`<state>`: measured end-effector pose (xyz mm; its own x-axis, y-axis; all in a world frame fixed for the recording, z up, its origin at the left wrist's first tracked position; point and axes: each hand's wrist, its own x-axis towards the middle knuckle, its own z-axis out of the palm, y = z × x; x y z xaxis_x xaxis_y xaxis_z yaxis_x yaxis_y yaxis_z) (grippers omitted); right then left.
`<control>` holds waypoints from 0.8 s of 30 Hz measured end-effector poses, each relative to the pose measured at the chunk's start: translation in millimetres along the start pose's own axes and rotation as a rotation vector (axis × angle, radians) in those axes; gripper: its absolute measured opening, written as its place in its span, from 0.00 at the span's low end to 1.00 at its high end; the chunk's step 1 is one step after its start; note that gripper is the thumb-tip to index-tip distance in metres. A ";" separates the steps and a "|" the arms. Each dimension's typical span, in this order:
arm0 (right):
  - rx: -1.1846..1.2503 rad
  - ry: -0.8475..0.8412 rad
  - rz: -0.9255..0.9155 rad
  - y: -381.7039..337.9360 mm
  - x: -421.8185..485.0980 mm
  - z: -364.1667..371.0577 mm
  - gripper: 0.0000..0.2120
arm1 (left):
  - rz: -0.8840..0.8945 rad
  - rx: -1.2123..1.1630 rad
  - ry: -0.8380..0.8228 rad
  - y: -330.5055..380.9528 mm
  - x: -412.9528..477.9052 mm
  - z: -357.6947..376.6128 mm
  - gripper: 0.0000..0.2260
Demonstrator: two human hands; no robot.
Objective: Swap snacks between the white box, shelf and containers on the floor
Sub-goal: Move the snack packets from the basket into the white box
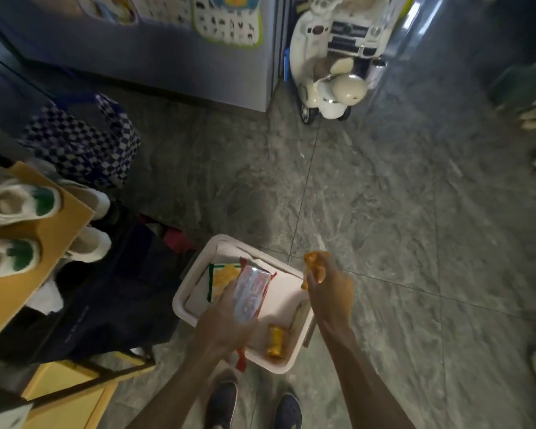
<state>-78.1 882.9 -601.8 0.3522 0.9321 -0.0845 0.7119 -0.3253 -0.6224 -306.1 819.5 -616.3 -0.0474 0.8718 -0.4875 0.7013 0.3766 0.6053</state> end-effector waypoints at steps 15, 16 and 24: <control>0.324 0.188 -0.336 -191.7 -55.6 -203.5 0.07 | 0.239 -0.140 0.465 123.5 -170.2 -229.1 0.43; 0.352 0.181 -0.375 -200.5 -56.1 -208.8 0.06 | 0.247 -0.146 0.494 125.1 -180.9 -237.3 0.43; 0.501 0.028 -0.606 -271.4 -69.3 -196.2 0.09 | 0.127 -0.131 0.733 95.0 -258.7 -282.0 0.44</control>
<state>-176.5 875.5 -274.3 0.0101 0.9174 0.3977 0.4285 0.3554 -0.8307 -427.8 718.0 -255.3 -0.4652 0.8788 0.1064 0.6445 0.2539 0.7212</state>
